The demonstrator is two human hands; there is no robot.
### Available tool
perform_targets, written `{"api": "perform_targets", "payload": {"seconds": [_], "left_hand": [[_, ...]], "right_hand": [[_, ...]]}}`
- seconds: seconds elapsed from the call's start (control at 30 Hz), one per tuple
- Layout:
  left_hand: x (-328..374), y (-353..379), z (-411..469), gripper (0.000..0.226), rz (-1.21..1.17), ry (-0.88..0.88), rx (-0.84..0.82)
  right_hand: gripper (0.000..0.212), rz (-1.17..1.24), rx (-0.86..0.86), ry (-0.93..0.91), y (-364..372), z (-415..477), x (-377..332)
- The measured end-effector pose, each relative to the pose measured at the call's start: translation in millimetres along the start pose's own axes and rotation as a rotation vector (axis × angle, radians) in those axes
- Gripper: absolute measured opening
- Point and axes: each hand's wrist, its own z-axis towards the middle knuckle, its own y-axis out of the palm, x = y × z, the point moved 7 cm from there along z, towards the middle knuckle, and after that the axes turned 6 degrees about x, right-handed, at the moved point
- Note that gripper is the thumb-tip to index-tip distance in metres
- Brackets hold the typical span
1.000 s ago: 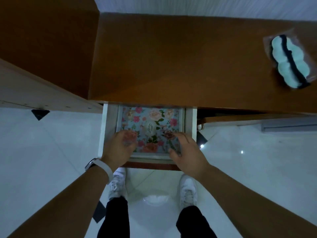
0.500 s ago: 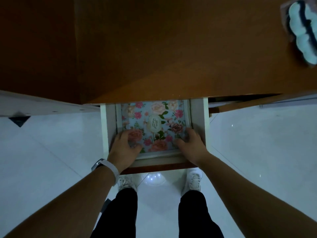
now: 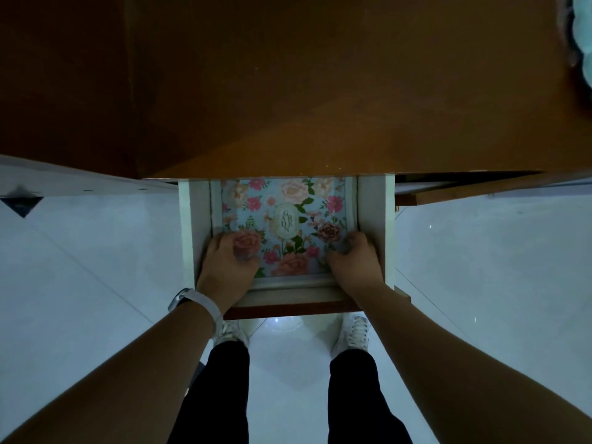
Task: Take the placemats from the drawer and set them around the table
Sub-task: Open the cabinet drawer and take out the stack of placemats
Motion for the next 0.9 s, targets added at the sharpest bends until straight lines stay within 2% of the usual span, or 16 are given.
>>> {"api": "perform_targets", "payload": {"seconds": [0.13,0.37,0.53,0.73,0.83,0.9], "left_hand": [[1.9,-1.1,-1.6,0.053,-0.019,-0.008,-0.013],[5.6,-5.3,-6.7,0.050,-0.008,0.019,0.000],[0.2,-5.1,-4.9,0.051,-0.008,0.019,-0.009],[-10.3,3.8,1.7,0.070,-0.060,-0.153,-0.092],[-12.0,7.6,5.9,0.075,-0.108,-0.242,-0.073],[-15.1,13.6,8.7,0.084,-0.060,-0.313,-0.068]], "right_hand": [[0.050,-0.025,0.052,-0.163,-9.0,-5.8,-10.3],[0.054,-0.083,0.102,-0.364,-23.5,-21.6,-18.5],[0.045,-0.084,0.192,-0.414,-43.6,-34.2,-18.0],[0.043,0.015,0.242,-0.421,-62.6,-46.2,-23.0],[0.044,0.038,0.226,-0.406,-65.4,-49.2,-23.1],[0.044,0.048,0.221,-0.403,-65.3,-50.1,-22.2]]}}
